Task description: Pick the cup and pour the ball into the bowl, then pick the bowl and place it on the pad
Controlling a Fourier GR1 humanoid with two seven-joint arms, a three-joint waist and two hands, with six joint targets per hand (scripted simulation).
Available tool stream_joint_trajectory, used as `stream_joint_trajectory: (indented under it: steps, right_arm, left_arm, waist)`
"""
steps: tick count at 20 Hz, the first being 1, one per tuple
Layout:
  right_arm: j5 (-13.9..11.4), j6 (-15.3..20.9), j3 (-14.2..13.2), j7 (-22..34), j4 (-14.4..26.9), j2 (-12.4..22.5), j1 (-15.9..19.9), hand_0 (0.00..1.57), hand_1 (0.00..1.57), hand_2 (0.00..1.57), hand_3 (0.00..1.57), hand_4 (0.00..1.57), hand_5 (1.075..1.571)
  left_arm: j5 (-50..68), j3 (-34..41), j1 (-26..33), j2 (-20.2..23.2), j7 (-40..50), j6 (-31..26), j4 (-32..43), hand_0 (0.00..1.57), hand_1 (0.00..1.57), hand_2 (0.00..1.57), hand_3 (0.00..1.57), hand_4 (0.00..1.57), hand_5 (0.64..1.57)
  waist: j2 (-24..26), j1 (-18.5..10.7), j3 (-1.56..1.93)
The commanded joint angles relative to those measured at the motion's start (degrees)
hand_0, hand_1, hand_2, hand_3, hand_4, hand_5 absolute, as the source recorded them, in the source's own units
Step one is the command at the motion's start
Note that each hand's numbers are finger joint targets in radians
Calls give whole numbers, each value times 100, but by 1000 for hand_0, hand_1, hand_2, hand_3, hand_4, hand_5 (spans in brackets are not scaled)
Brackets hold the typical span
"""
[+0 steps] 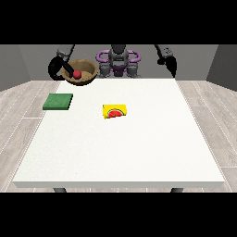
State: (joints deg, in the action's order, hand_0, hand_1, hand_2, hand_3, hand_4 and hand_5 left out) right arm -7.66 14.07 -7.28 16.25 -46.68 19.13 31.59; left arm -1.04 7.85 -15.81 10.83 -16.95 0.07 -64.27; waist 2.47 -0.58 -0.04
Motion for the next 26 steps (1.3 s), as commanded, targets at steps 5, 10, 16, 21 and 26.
stream_joint_trajectory:
  steps: [5, 10, 16, 21, 26]
  right_arm:
    - [367, -848, -753, -970, 350, 1269, -440, 1571, 1571, 1571, 0, 888, 1571]
    - [648, -743, -1140, -1440, 455, 1284, -430, 1571, 1571, 1571, 0, 864, 1570]
    - [744, -536, -1302, -1738, 374, 1233, -211, 1571, 1571, 1571, 0, 793, 1567]
    - [905, -333, -1698, -1639, 1012, 1472, 67, 1571, 1571, 1571, 252, 544, 1561]
    - [797, -273, -1712, -1940, 1429, 1608, 89, 850, 850, 880, 1102, 0, 1513]
  left_arm:
    - [630, 548, -150, 707, 106, -725, -407, 0, 0, 0, 0, 1289, 1510]
    - [1525, 1692, -548, 2077, 57, -1682, -30, 0, 0, 0, 0, 1296, 1571]
    - [1885, 2320, -557, 2650, -727, -2301, 955, 0, 0, 0, 0, 1226, 1566]
    - [1847, 2112, -627, 2648, -556, -2331, 589, 0, 0, 0, 0, 1185, 1559]
    - [2082, 2339, -781, 2907, -410, -2331, 581, 0, 0, 0, 0, 1175, 1551]
  waist:
    - [-497, -315, 8]
    - [-1048, -569, 6]
    - [-1566, -418, 1]
    - [-1718, -630, 10]
    - [-1963, -648, 10]
